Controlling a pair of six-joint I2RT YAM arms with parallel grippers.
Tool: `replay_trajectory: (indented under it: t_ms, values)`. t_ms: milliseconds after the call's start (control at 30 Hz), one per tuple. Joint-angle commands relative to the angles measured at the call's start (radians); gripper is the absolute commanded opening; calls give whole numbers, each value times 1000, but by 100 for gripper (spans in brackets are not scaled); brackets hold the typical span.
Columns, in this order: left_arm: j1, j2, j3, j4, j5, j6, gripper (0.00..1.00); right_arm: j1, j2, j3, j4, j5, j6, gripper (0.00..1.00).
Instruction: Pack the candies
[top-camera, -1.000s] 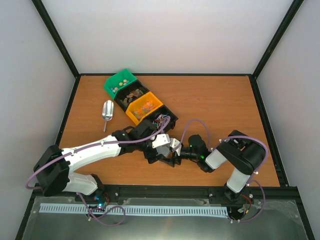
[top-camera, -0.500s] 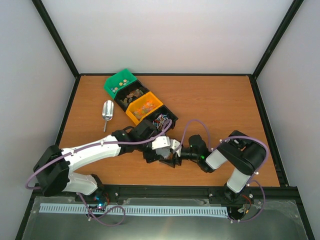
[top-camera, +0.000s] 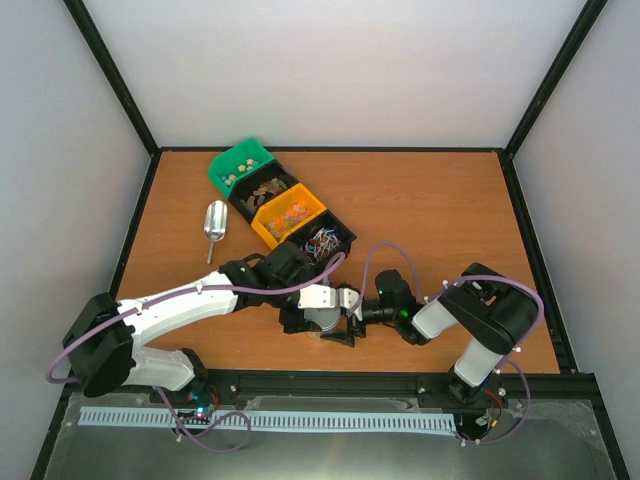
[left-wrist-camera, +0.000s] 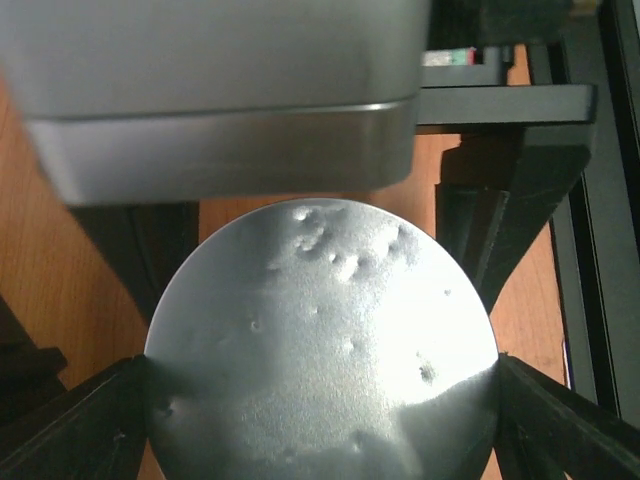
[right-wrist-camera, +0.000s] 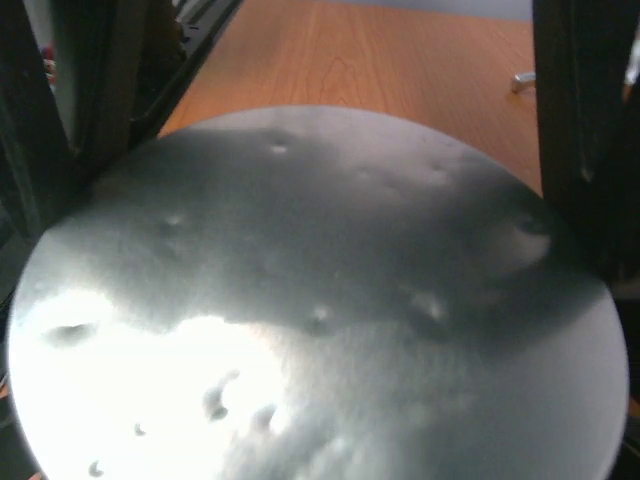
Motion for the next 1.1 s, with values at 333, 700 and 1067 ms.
replay_trajectory:
  t_ms: [333, 700, 1067]
  values:
    - [-34, -6, -33, 46, -153, -241, 55, 82, -47, -44, 90, 375, 193, 100]
    - [-4, 39, 6, -151, 93, 287, 49, 76, -47, -84, 102, 145, 33, 68]
    - [36, 38, 18, 7, -108, -80, 48, 30, -63, -54, 70, 249, 44, 100]
